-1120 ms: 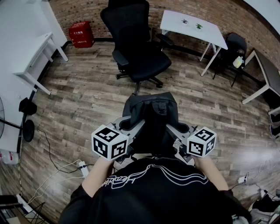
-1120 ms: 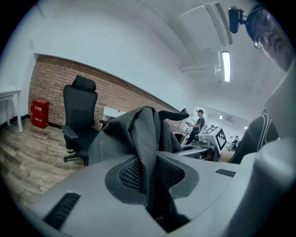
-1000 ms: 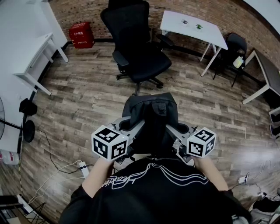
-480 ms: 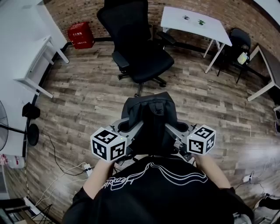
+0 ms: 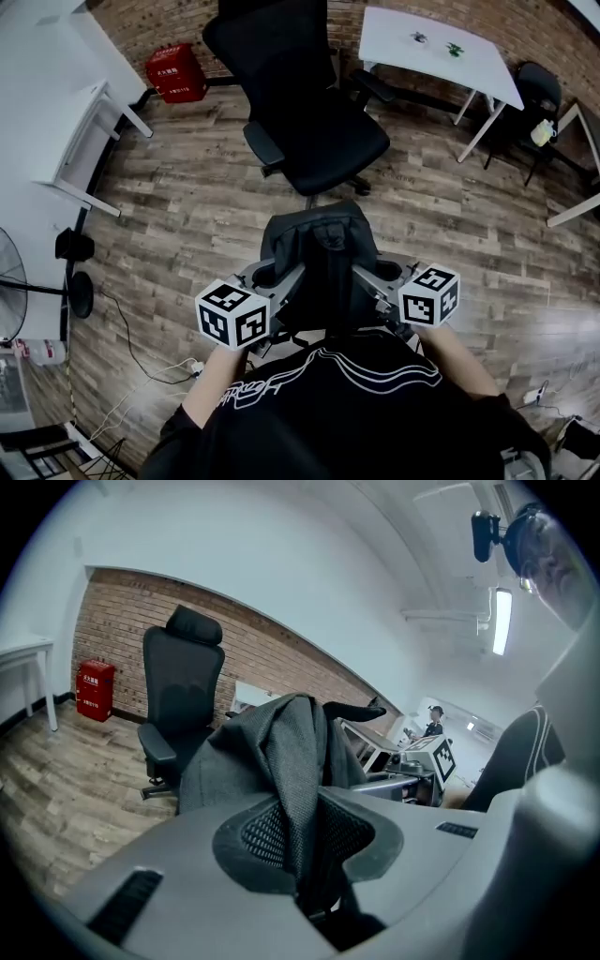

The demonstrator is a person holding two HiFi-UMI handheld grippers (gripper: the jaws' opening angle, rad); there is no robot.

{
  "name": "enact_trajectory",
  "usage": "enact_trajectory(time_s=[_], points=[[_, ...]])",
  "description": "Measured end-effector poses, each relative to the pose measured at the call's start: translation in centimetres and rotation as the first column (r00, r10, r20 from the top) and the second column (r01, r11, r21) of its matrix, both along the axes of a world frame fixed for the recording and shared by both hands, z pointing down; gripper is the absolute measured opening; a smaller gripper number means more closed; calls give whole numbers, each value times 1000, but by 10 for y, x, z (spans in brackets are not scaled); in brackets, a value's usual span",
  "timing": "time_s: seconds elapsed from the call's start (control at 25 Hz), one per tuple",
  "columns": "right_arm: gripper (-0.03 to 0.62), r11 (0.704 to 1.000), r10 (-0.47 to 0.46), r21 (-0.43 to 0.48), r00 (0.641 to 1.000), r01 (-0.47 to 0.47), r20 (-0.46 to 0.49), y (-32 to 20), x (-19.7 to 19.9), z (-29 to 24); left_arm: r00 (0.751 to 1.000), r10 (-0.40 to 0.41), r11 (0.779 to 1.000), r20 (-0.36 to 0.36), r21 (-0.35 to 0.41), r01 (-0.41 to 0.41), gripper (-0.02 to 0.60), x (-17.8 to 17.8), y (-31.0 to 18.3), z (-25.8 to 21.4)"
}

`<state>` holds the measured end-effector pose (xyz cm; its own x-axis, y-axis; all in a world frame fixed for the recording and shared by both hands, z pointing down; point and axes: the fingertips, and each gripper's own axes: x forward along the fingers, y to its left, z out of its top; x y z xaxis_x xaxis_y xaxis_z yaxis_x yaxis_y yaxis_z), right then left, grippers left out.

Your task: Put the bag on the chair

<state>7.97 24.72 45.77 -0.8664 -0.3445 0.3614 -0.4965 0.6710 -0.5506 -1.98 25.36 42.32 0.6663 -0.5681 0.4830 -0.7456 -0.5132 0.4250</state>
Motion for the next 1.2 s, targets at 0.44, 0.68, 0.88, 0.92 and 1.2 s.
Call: enact_trajectory(time_s=[0.44, 0.68, 0.88, 0.92, 1.2], points=[[41, 999, -22, 41, 999, 20, 31, -115, -11, -12, 999, -41, 998, 32, 39, 39, 87, -10, -110, -12], [41, 996, -1, 90, 1000, 0, 12, -144, -7, -26, 1000, -29, 997, 10, 72, 28, 87, -9, -138, -22], [41, 995, 36, 97, 999, -35, -4, -162, -7, -29, 1000, -8, 997, -3, 76, 8, 87, -10, -158, -22], [41, 995, 46, 94, 999, -45, -6, -166, -7, -27, 1000, -1, 997, -5, 72, 1, 87, -10, -162, -20], [41, 990, 125, 61, 992, -124, -21, -212, -6, -17, 997, 69, 997, -24, 34, -68, 87, -10, -216, -7]])
